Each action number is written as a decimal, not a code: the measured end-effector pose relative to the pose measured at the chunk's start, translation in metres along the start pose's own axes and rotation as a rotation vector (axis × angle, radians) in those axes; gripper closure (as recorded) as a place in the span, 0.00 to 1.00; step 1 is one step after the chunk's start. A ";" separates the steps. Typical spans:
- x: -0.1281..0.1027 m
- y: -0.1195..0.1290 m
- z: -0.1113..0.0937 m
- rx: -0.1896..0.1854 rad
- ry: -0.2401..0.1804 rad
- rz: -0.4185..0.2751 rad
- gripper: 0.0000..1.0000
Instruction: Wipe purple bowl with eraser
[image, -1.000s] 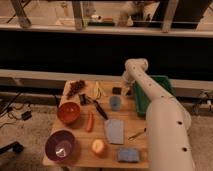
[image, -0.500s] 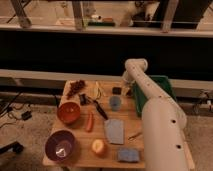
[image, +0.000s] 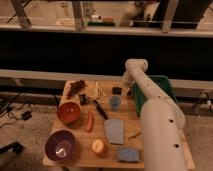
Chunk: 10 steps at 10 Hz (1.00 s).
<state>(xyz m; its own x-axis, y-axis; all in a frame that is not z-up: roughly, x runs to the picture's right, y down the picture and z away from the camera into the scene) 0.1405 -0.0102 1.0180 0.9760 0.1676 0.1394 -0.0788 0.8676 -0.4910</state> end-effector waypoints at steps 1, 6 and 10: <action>0.000 0.000 0.001 -0.005 -0.003 0.000 0.20; 0.002 0.003 0.010 -0.058 -0.008 0.002 0.20; 0.003 0.005 0.013 -0.085 -0.010 0.003 0.20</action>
<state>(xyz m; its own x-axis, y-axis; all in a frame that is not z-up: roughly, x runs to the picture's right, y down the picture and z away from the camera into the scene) 0.1405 0.0009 1.0268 0.9737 0.1749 0.1463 -0.0635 0.8243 -0.5626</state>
